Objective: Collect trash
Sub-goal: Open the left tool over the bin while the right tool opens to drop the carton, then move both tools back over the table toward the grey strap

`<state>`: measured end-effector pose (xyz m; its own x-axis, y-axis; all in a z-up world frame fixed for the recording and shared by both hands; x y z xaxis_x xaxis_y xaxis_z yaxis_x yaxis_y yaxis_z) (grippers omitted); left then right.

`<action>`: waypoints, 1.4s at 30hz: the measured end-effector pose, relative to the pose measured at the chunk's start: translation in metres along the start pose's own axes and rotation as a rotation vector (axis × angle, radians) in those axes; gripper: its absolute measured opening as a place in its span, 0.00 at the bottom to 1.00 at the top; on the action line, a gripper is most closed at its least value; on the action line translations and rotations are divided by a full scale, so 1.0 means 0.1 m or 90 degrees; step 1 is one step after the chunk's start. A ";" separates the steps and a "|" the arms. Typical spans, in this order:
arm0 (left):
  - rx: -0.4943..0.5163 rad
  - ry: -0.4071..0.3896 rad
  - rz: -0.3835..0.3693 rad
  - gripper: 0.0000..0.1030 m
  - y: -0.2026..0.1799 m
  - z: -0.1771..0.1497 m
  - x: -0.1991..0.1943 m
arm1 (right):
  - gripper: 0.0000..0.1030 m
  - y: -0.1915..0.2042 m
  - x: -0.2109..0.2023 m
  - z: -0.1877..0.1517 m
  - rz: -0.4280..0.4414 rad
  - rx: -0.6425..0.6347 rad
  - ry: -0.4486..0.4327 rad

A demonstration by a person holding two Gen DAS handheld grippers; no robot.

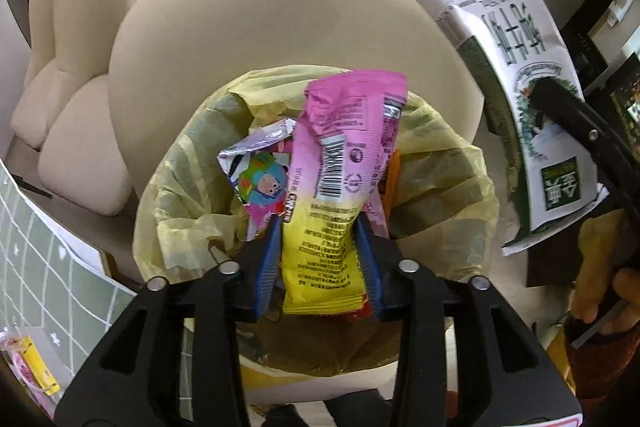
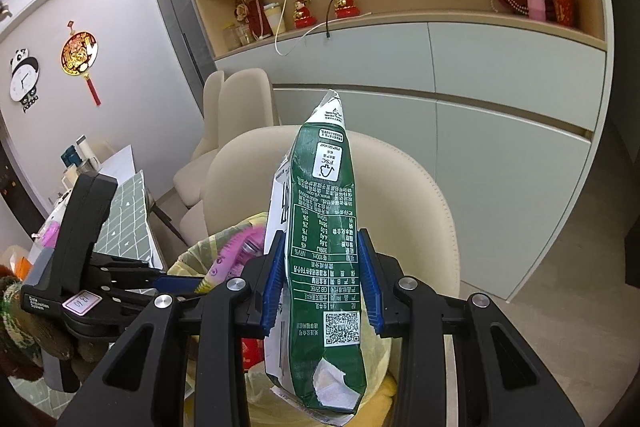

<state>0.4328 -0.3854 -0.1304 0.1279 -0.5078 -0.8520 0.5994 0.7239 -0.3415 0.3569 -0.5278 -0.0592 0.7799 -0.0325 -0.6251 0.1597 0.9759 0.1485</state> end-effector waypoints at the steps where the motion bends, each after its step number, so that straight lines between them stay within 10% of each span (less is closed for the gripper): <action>1: -0.007 -0.007 -0.013 0.38 0.01 0.00 -0.04 | 0.32 0.01 0.01 0.01 0.002 -0.001 -0.001; 11: -0.066 -0.102 -0.005 0.45 0.31 -0.29 -0.72 | 0.32 0.44 0.28 0.14 0.065 -0.021 0.013; 22: -0.167 -0.182 0.029 0.45 0.67 -0.72 -1.28 | 0.32 0.77 0.98 -0.57 0.023 -0.110 0.213; 42: -0.208 -0.203 0.061 0.49 0.69 -1.32 -1.50 | 0.44 0.77 0.34 -0.48 0.019 -0.097 0.106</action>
<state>0.3510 -0.1975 -0.0789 0.4382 -0.5123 -0.7386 0.2994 0.8579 -0.4175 0.3665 -0.4439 -0.1056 0.6698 0.0211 -0.7422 0.0346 0.9976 0.0595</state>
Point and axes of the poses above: each gripper's, at about its wrist camera, not at the fingertips, and x roughly the way its jaws point, y to its left, z to its top, the point moved 4 cm from there along x, roughly the way its jaws point, and after that the axes turned 10 degrees about -z, right-handed, at the moved point
